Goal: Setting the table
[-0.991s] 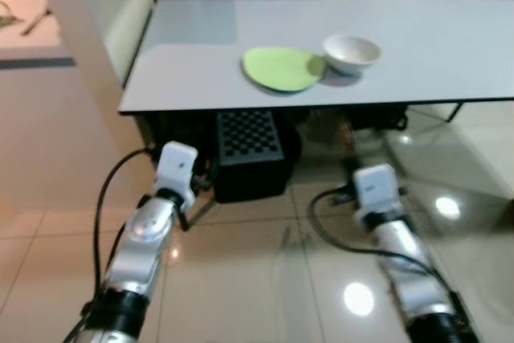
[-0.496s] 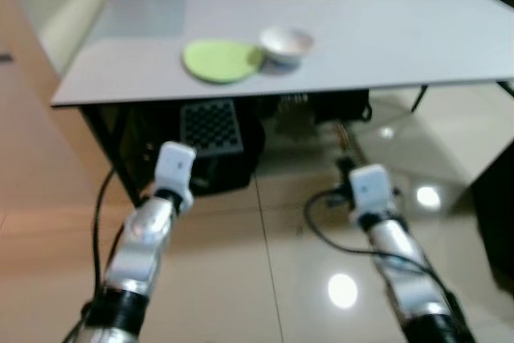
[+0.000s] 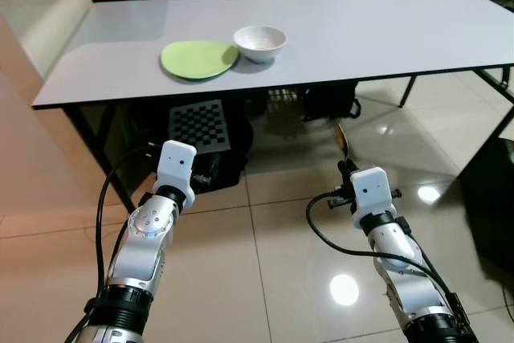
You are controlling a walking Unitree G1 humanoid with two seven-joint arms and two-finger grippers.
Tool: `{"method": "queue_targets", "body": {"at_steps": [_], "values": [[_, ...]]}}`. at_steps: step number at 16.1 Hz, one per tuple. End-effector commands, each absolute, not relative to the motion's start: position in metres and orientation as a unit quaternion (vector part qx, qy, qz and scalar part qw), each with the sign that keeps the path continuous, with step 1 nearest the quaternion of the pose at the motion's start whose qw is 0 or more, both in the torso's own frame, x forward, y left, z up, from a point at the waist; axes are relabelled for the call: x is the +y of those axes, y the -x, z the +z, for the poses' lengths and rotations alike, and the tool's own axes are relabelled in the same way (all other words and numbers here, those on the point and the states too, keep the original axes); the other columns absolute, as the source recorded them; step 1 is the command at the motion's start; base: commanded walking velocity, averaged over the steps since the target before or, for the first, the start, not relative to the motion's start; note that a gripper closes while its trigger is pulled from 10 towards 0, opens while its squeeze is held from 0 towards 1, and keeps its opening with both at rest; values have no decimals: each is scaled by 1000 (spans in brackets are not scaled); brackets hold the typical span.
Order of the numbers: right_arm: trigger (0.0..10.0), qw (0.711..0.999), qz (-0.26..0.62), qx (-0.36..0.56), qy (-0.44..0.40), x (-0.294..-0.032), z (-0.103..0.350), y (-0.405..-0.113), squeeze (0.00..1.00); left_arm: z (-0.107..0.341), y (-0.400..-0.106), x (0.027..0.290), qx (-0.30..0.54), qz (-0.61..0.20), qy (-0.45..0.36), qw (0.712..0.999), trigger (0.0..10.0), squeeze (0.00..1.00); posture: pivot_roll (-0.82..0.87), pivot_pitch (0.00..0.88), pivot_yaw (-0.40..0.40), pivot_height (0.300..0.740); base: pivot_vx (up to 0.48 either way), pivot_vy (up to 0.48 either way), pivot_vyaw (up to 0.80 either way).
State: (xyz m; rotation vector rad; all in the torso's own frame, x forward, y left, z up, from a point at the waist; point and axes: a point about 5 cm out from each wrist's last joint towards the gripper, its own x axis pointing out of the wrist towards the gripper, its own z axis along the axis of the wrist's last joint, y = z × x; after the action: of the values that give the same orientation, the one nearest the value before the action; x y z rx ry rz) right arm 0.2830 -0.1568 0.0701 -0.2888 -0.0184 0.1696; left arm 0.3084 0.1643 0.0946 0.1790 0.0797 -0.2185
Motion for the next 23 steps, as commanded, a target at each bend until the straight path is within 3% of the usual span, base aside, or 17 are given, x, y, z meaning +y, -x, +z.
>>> {"method": "queue_targets", "body": {"at_steps": [1, 19, 23], "values": [[0, 985, 87, -20, 145, -156, 75, -285, 0, 99, -310, 167, 31, -100, -86, 991, 10000, 0, 8, 0, 28, 740, 356, 0, 0], [0, 985, 90, -14, 149, -158, 72, -285, 0, 102, -314, 166, 23, -93, -80, 992, 10000, 0, 3, 0, 30, 740, 345, 309, 0], [0, 984, 91, -15, 150, -157, 72, -285, 0, 104, -315, 166, 23, -93, -84, 992, 10000, 0, 3, 0, 32, 740, 444, 0, 0]]}}
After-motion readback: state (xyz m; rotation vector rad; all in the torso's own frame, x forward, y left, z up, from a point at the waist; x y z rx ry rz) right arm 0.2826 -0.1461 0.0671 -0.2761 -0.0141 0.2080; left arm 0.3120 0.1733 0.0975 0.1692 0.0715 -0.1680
